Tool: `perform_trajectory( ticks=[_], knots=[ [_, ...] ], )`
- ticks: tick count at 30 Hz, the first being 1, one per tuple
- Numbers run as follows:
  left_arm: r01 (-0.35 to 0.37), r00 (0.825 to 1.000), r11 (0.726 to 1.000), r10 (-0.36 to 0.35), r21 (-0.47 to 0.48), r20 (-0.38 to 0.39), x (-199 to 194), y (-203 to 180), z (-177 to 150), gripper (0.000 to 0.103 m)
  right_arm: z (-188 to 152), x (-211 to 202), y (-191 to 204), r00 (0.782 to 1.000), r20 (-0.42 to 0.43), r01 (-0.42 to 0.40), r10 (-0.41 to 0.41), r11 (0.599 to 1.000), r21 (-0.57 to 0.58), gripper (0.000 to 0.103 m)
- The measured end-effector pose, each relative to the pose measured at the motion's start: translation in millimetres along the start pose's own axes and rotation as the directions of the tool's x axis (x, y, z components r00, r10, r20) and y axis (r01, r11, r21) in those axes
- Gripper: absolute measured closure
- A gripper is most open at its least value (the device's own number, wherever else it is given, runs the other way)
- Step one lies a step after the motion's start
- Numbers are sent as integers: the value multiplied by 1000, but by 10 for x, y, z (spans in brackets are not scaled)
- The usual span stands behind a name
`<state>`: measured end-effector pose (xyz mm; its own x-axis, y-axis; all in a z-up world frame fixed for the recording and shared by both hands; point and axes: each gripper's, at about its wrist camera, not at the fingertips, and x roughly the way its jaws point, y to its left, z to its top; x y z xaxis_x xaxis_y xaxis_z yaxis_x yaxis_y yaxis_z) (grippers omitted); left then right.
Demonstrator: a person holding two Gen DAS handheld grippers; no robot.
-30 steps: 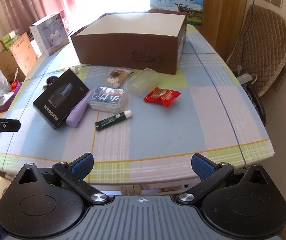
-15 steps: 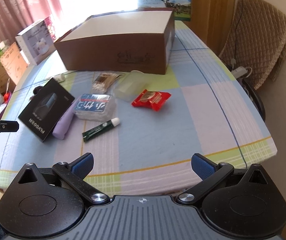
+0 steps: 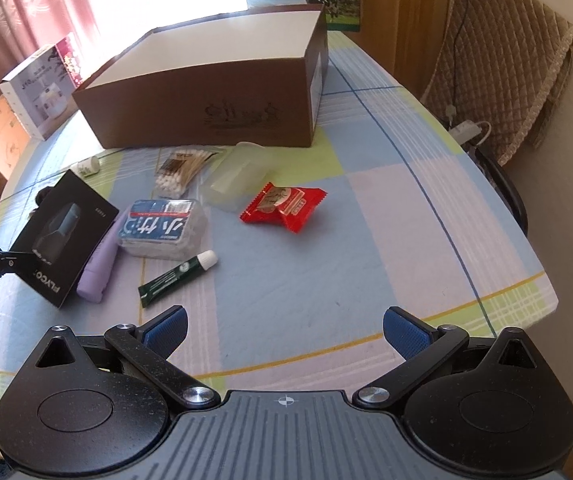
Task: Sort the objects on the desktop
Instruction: 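Grasp the black FLYCO box with the left gripper, then lift the black box with the left gripper while the right gripper grasps the red snack packet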
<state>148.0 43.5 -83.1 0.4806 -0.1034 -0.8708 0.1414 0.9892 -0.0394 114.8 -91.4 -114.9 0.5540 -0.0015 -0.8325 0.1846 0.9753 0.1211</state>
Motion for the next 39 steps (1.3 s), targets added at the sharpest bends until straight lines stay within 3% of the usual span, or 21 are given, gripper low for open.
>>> perform_trajectory(
  ticks=[3,6,11,18,30,39],
  knots=[
    [22,1000,1000,-22,6,-14,79,11,14,26,17,26,-22,1000,-4,11,-11,1000,14,2],
    [72,997,997,-71,21,-18,80,-11,27,45,24,55,-47,1000,-9,24,-23,999,31,2],
    [47,999,990,-47,135,-4,33,-200,6,52,50,93,-60,999,-14,34,-33,998,45,2],
    [32,999,967,-37,252,14,-18,-406,64,54,75,138,-48,999,-20,36,-35,998,54,2],
    [12,1000,954,-7,299,-17,187,-431,355,55,116,210,-150,997,-26,77,-75,991,109,2],
    [-28,999,936,39,352,-25,53,-398,124,59,108,288,-129,996,-49,74,-70,993,90,2]
  ],
)
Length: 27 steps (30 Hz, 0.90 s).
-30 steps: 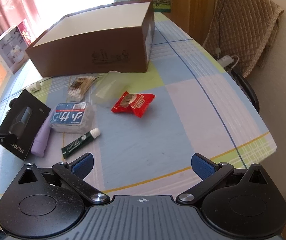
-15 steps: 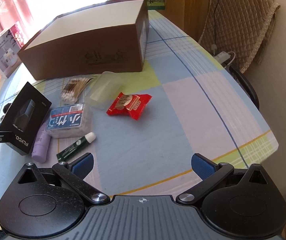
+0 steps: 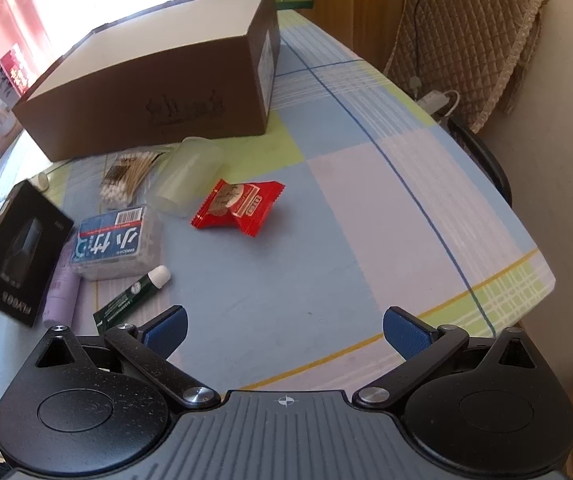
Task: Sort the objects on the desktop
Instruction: 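Lift the black box with the left gripper while the right gripper grasps the red snack packet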
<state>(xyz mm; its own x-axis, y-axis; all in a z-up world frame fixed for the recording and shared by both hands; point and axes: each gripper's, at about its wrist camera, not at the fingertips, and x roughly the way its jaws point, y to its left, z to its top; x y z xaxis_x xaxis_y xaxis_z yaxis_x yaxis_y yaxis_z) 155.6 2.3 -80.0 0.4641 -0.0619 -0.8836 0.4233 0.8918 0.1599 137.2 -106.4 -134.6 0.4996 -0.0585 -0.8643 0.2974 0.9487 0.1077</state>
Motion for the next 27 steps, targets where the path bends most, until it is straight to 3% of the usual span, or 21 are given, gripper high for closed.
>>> perform_trajectory(
  ticks=[5,10,12,15,19,24,27],
  knots=[
    [4,999,999,-3,38,-33,-162,-31,-294,62,-3,18,70,1000,-3,-14,14,999,-37,2],
    [28,998,1000,-28,2,-58,-223,-35,-432,62,-32,6,102,1000,-4,-23,23,998,-57,2],
    [26,998,1000,-27,-5,-50,-221,-35,-408,61,-52,-12,97,1000,-2,-22,22,998,-58,2],
    [29,999,1000,-29,-6,-27,-208,-30,-328,51,-87,-43,66,1000,1,-18,18,999,-48,2],
    [17,999,1000,-17,-12,-28,-58,-11,-155,50,-126,-103,1,1000,7,-3,3,1000,-25,2],
    [40,998,997,-43,-68,-48,153,39,-6,52,-181,-169,-83,1000,12,12,-12,1000,5,2],
    [39,998,996,-43,-80,-50,210,33,11,62,-206,-184,-112,1000,13,8,-9,1000,20,2]
  ],
)
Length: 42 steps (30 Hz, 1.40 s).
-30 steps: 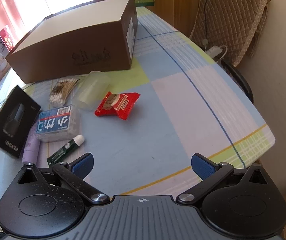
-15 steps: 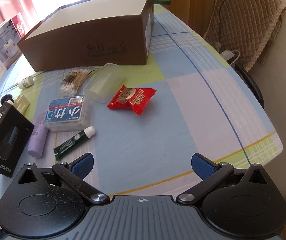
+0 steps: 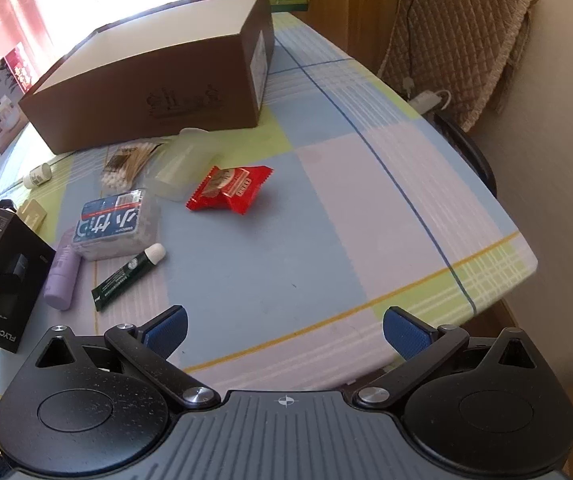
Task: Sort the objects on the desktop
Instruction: 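Lift the black box with the left gripper while the right gripper grasps the red snack packet, then carry the black box and red packet with both grippers into the brown box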
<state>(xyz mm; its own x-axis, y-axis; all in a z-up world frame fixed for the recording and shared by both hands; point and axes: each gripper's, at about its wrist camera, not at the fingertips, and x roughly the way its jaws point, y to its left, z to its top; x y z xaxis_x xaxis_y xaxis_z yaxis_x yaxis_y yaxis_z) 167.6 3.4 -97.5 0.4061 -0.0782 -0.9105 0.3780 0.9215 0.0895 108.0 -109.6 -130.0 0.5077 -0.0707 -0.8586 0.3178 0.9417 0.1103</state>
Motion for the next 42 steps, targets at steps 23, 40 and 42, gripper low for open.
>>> perform_trajectory(
  ticks=[23,40,42],
  knots=[
    [-52,990,992,66,-111,122,-473,299,191,65,629,535,355,975,118,-120,187,894,-431,26],
    [-36,992,995,47,-97,116,-240,241,573,65,797,1017,421,979,-77,-200,190,793,-576,69],
    [-34,992,995,45,-95,115,-220,233,601,65,786,1034,424,980,-87,-196,178,809,-554,75]
  ],
)
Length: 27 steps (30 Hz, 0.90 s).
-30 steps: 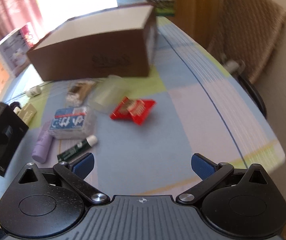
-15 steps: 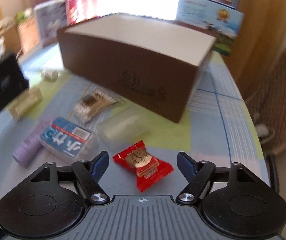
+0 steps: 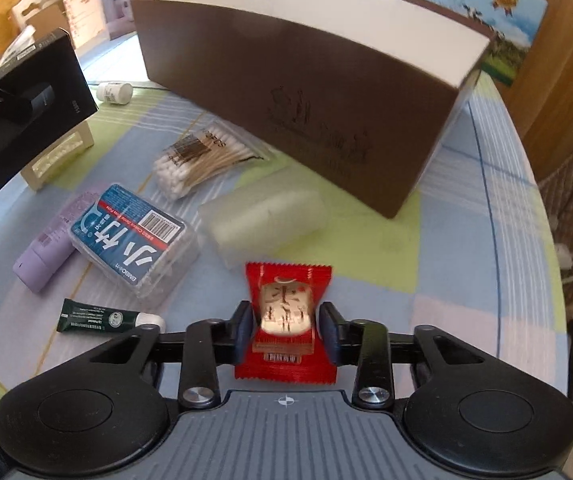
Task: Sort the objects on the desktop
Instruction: 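Carry the black box and red packet with both grippers into the brown box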
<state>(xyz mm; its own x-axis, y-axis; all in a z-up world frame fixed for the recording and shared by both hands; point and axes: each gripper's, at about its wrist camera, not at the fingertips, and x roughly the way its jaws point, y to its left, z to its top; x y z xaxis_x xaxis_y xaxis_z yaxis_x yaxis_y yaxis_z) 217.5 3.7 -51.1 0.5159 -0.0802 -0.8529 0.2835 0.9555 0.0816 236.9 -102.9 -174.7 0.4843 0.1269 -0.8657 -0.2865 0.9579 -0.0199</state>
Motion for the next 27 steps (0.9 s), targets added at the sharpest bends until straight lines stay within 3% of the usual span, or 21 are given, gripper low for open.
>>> perform_trajectory(
  ticks=[6,13,20,27],
  knots=[
    [7,1000,1000,-7,10,1,36,-38,72,65,48,-184,-53,1000,21,-2,0,994,108,80],
    [16,999,999,-17,29,36,-32,-61,237,65,294,-589,-159,994,111,-40,17,978,206,81],
    [28,994,998,-33,48,101,-135,-15,591,65,778,-803,-220,975,221,-55,4,973,226,81],
    [42,978,997,-54,62,203,-164,15,1214,65,1408,-701,-355,960,277,-36,-35,968,247,81]
  ],
)
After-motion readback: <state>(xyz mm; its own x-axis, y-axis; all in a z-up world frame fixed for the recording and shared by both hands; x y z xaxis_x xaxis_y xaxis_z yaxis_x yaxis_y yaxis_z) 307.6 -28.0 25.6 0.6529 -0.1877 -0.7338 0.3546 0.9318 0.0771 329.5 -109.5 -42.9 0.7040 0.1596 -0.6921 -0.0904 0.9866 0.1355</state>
